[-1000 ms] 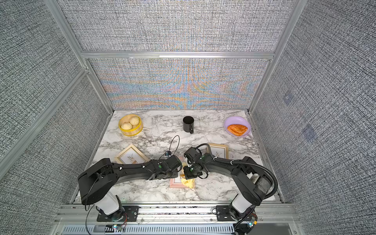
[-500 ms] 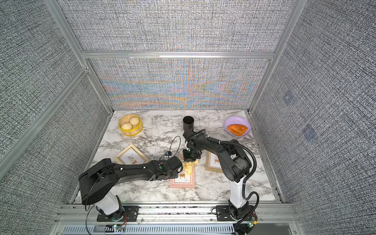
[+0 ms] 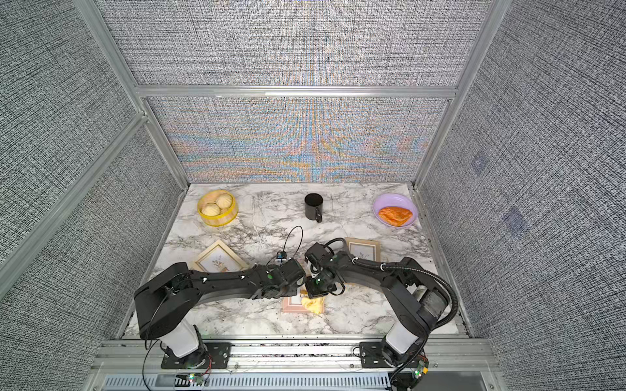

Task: Wipe the picture frame with a cloth
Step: Wipe the dirt from the picture frame.

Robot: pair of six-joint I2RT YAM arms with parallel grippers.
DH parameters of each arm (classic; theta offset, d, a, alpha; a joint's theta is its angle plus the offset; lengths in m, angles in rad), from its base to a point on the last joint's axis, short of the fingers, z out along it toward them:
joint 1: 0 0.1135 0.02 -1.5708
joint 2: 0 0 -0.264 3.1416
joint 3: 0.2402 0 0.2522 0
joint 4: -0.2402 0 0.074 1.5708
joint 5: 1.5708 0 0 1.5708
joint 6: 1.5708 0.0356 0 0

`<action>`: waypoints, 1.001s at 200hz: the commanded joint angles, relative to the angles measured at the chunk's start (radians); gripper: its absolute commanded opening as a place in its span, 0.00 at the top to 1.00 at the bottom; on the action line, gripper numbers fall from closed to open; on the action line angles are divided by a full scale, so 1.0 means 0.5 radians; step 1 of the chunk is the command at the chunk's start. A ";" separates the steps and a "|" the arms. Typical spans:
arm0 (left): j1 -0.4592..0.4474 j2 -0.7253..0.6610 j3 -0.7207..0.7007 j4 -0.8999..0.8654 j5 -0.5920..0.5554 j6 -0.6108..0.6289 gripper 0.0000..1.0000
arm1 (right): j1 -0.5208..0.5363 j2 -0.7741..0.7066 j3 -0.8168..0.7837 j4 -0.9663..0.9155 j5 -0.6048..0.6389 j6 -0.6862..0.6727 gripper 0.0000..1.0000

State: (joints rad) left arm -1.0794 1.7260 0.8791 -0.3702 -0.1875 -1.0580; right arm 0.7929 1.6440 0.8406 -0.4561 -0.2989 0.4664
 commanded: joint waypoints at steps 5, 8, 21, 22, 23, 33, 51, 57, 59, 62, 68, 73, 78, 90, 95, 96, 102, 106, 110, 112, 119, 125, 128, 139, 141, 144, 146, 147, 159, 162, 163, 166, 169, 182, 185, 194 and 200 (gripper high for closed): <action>-0.019 0.345 -0.062 -0.698 0.716 -0.017 1.00 | 0.024 0.136 -0.063 -0.437 0.068 0.101 1.00; -0.019 0.343 -0.062 -0.698 0.716 -0.016 1.00 | 0.013 0.159 -0.044 -0.431 0.082 0.097 1.00; -0.019 0.340 -0.065 -0.697 0.716 -0.011 1.00 | -0.035 0.248 0.083 -0.425 0.158 0.059 1.00; -0.021 0.340 -0.065 -0.695 0.716 -0.012 1.00 | -0.041 0.256 0.094 -0.427 0.161 0.054 1.00; -0.022 0.339 -0.066 -0.694 0.716 -0.013 1.00 | -0.046 0.260 0.105 -0.426 0.169 0.050 1.00; -0.018 0.339 -0.070 -0.696 0.716 -0.008 1.00 | -0.103 0.330 0.233 -0.433 0.228 0.007 1.00; -0.023 0.341 -0.074 -0.698 0.724 0.000 1.00 | -0.234 0.423 0.501 -0.447 0.281 -0.075 1.00; -0.021 0.339 -0.079 -0.696 0.725 0.002 1.00 | -0.275 0.454 0.582 -0.459 0.305 -0.101 1.00; -0.022 0.340 -0.079 -0.696 0.725 0.002 1.00 | -0.292 0.466 0.610 -0.465 0.311 -0.110 1.00; -0.022 0.340 -0.081 -0.698 0.726 0.000 1.00 | -0.310 0.482 0.651 -0.468 0.318 -0.122 1.00; -0.022 0.341 -0.083 -0.697 0.727 0.000 1.00 | -0.346 0.516 0.740 -0.484 0.330 -0.149 1.00; -0.020 0.339 -0.085 -0.696 0.728 -0.001 1.00 | -0.384 0.563 0.823 -0.501 0.342 -0.170 1.00; -0.021 0.340 -0.084 -0.697 0.731 -0.001 1.00 | -0.410 0.596 0.891 -0.521 0.348 -0.185 1.00; -0.023 0.340 -0.084 -0.698 0.734 0.002 1.00 | -0.457 0.675 1.036 -0.562 0.350 -0.223 1.00; -0.025 0.339 -0.083 -0.696 0.734 -0.001 1.00 | -0.470 0.701 1.083 -0.578 0.356 -0.239 1.00; -0.026 0.340 -0.081 -0.697 0.734 0.001 1.00 | -0.473 0.705 1.091 -0.580 0.357 -0.241 1.00; -0.026 0.342 -0.083 -0.698 0.734 0.004 1.00 | -0.483 0.731 1.138 -0.608 0.356 -0.258 1.00; -0.025 0.343 -0.083 -0.698 0.735 0.005 1.00 | -0.487 0.742 1.159 -0.621 0.358 -0.269 1.00; -0.026 0.346 -0.080 -0.697 0.734 0.007 1.00 | -0.487 0.746 1.168 -0.634 0.361 -0.277 1.00; -0.024 0.346 -0.079 -0.697 0.734 0.008 1.00 | -0.487 0.746 1.171 -0.639 0.361 -0.280 1.00; -0.025 0.352 -0.078 -0.696 0.734 0.007 1.00 | -0.487 0.734 1.150 -0.643 0.367 -0.282 1.00; -0.025 0.355 -0.077 -0.693 0.734 0.008 1.00 | -0.486 0.706 1.108 -0.640 0.360 -0.274 1.00; -0.026 0.357 -0.077 -0.693 0.734 0.008 1.00 | -0.487 0.690 1.084 -0.635 0.352 -0.267 1.00; -0.025 0.358 -0.074 -0.689 0.732 0.008 1.00 | -0.481 0.608 0.943 -0.618 0.317 -0.241 1.00; -0.025 0.358 -0.074 -0.690 0.734 0.008 1.00 | -0.481 0.593 0.914 -0.617 0.312 -0.236 1.00; -0.024 0.358 -0.074 -0.687 0.732 0.007 1.00 | -0.477 0.567 0.868 -0.612 0.301 -0.229 1.00; -0.025 0.358 -0.073 -0.689 0.732 0.006 1.00 | -0.473 0.555 0.843 -0.610 0.290 -0.221 1.00; -0.024 0.358 -0.074 -0.687 0.731 0.006 1.00 | -0.473 0.543 0.823 -0.610 0.286 -0.220 1.00; -0.026 0.358 -0.074 -0.679 0.734 0.008 1.00 | -0.442 0.420 0.624 -0.598 0.227 -0.179 1.00; -0.024 0.358 -0.074 -0.678 0.735 0.007 1.00 | -0.428 0.387 0.562 -0.597 0.213 -0.169 1.00; -0.023 0.358 -0.074 -0.677 0.735 0.006 1.00 | -0.424 0.375 0.545 -0.597 0.209 -0.166 1.00; -0.024 0.358 -0.074 -0.674 0.734 0.003 1.00 | -0.410 0.347 0.492 -0.597 0.199 -0.155 1.00; -0.025 0.358 -0.074 -0.674 0.734 0.003 1.00 | -0.392 0.310 0.440 -0.600 0.190 -0.141 1.00; -0.025 0.358 -0.074 -0.665 0.739 0.004 1.00 | -0.304 0.156 0.210 -0.607 0.148 -0.067 1.00; -0.026 0.356 -0.072 -0.663 0.737 0.005 1.00 | -0.283 0.120 0.162 -0.607 0.139 -0.045 1.00; -0.026 0.358 -0.071 -0.662 0.738 0.004 1.00 | -0.219 0.023 0.044 -0.614 0.122 0.028 1.00; -0.025 0.358 -0.071 -0.660 0.738 0.002 1.00 | -0.180 -0.038 -0.021 -0.614 0.104 0.076 1.00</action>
State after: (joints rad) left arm -1.0801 1.7321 0.8871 -0.3592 -0.1658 -1.0397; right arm 0.6487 1.7046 0.9623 -0.5682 -0.3061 0.4107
